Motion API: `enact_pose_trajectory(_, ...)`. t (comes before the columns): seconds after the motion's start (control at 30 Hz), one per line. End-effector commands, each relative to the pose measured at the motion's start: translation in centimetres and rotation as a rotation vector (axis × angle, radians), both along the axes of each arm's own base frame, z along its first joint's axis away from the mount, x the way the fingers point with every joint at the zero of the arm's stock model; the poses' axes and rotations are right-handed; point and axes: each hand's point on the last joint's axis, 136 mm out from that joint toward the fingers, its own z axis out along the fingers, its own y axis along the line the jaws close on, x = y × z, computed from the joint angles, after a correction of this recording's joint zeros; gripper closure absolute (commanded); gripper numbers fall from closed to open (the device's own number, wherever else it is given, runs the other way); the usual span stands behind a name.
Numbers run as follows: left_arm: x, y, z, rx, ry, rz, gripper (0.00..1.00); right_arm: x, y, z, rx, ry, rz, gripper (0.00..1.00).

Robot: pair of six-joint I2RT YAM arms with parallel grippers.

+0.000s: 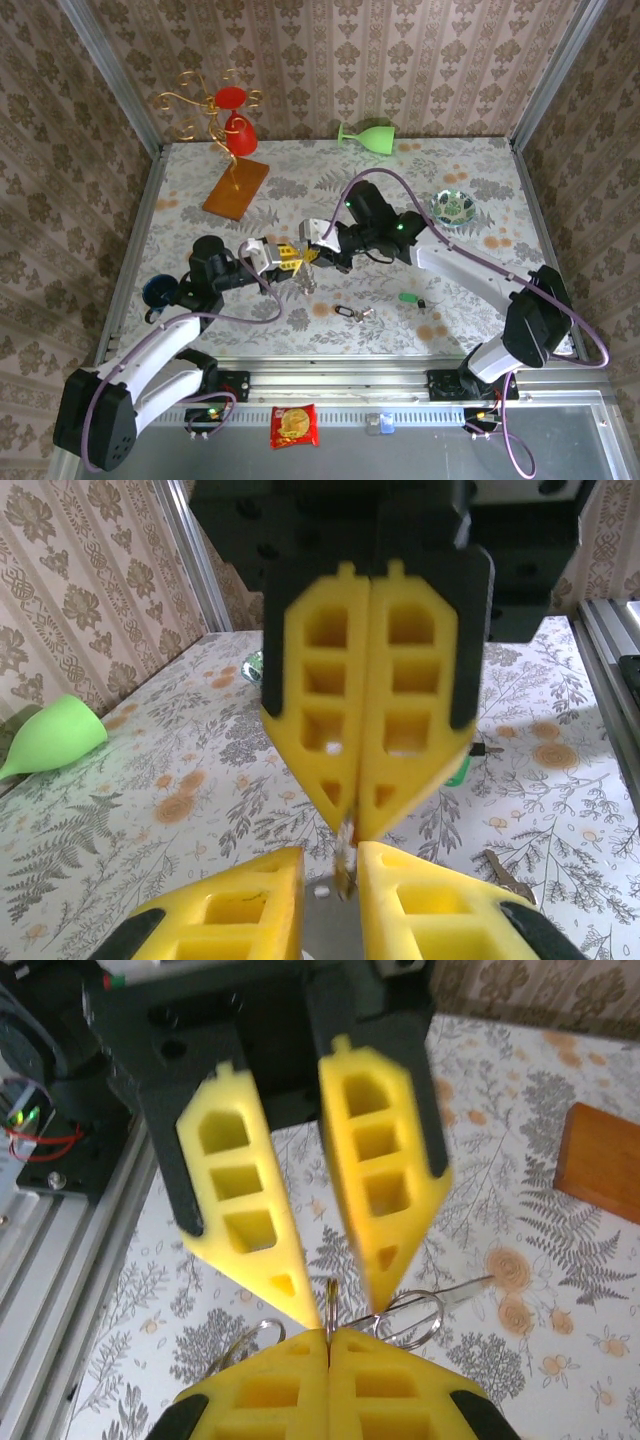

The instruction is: Put the keys on the keyring

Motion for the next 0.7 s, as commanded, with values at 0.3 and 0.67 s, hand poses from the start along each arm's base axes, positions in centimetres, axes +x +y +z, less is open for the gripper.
enact_pose_trajectory(0.3, 0.0, -0.5, 0.1, 0.046, -0.012, -0.045, 1.0, -0.6, 0.4, 1.1, -0.079, -0.074, 0.06, 1.0)
enact_pose_trajectory(0.67, -0.9, -1.4, 3.2, -0.163, -0.062, -0.093, 1.0, 0.4, -2.1, 2.4, 0.255, 0.076, -0.055, 0.69)
